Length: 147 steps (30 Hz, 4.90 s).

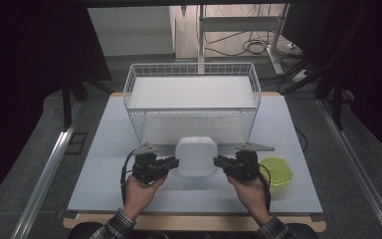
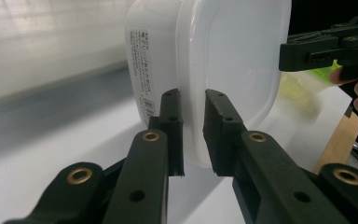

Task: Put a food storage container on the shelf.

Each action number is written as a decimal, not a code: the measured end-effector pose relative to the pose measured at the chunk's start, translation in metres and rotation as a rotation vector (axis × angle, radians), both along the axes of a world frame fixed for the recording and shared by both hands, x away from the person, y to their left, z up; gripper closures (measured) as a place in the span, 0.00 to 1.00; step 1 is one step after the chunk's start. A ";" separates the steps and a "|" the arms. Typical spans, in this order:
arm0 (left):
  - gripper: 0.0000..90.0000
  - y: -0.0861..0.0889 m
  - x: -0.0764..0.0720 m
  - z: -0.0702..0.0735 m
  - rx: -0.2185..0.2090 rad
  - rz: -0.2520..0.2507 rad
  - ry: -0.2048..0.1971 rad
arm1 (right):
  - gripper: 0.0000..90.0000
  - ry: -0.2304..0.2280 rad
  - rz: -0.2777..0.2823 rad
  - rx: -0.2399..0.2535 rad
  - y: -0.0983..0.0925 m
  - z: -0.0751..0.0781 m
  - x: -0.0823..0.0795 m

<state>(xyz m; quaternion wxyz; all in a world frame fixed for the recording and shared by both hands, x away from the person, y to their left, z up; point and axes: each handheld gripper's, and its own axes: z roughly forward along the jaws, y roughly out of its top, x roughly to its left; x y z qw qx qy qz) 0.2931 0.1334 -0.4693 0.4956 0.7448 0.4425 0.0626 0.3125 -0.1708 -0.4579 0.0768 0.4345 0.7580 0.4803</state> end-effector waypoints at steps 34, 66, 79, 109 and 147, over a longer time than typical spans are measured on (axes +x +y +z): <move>0.88 0.024 0.065 0.142 -0.009 0.020 -0.210 | 0.87 -0.242 0.032 0.072 0.018 0.141 0.063; 0.83 0.022 0.109 0.147 0.011 0.050 -0.180 | 0.81 -0.153 0.002 0.081 0.025 0.148 0.117; 0.66 0.016 0.114 0.148 0.021 0.047 -0.207 | 0.71 -0.159 0.013 0.061 0.029 0.149 0.124; 0.41 0.011 0.131 0.142 0.070 0.047 -0.200 | 0.57 -0.166 0.006 -0.001 0.038 0.145 0.136; 0.98 0.016 0.169 0.132 0.150 0.226 -0.138 | 0.99 -0.174 -0.122 -0.108 0.049 0.131 0.171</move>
